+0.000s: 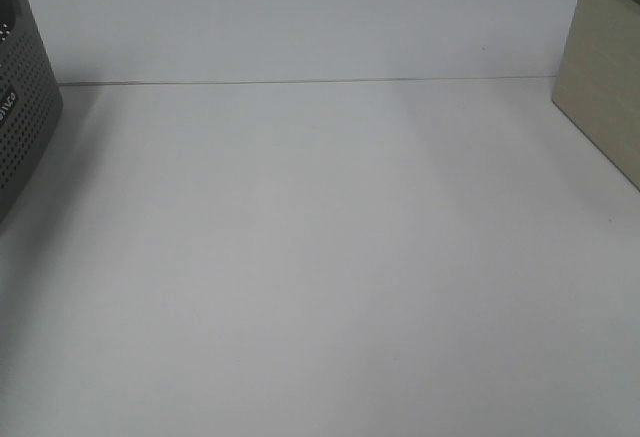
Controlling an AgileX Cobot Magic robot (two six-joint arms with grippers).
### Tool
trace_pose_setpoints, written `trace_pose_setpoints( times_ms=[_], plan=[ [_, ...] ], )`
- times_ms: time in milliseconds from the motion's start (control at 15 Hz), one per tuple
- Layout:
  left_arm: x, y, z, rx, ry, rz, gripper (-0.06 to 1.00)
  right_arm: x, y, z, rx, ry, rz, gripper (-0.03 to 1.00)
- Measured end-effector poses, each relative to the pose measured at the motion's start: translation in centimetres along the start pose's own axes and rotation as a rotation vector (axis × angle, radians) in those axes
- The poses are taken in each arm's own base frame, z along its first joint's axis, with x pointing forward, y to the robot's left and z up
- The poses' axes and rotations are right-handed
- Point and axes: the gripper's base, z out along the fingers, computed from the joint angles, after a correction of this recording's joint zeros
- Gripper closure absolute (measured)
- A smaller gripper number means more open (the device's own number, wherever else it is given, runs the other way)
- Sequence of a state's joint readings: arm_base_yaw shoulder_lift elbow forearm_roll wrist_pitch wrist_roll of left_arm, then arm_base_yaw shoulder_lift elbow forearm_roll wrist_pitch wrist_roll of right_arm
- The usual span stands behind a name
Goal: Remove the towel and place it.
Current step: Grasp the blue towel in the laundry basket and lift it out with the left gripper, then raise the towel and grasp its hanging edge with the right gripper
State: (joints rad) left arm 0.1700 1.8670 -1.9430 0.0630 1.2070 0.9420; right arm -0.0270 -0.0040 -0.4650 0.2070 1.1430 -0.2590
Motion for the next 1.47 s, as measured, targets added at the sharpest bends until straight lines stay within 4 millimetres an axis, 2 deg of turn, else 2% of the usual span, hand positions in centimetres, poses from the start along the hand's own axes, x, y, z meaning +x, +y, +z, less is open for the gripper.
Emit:
trace_pose_setpoints(
  times_ms=[200, 267, 533, 733, 1200, 1333, 1467],
  plan=[
    [-2.3, -1.4, -6.1, -0.088, -0.124, 0.053, 0.94, 0.0, 0.1, 0.0, -0.013, -0.003, 0.003, 0.24],
    [-2.7, -1.8, -7.3, -0.105, -0.148, 0.064, 0.94, 0.0, 0.1, 0.0, -0.017, -0.004, 0.004, 0.24],
    [-5.2, -5.3, -16.2, -0.223, -0.367, 0.164, 0.94, 0.0, 0.1, 0.0, -0.017, -0.004, 0.004, 0.24],
    [-6.7, -8.3, -20.8, -0.292, -0.545, 0.244, 0.94, 0.0, 0.1, 0.0, -0.017, -0.004, 0.004, 0.24],
    [-8.1, -10.6, -22.0, -0.256, -0.62, 0.266, 0.94, 0.0, 0.1, 0.0, -0.017, -0.004, 0.004, 0.24],
    [-8.6, -11.5, -22.4, -0.24, -0.642, 0.292, 0.94, -0.3, 0.1, 0.0, -0.009, -0.033, 0.005, 0.24],
    [-9.5, -13.2, -23.0, -0.207, -0.684, 0.34, 0.94, -0.5, 0.1, 0.0, -0.013, -0.053, 0.009, 0.24]
  ],
)
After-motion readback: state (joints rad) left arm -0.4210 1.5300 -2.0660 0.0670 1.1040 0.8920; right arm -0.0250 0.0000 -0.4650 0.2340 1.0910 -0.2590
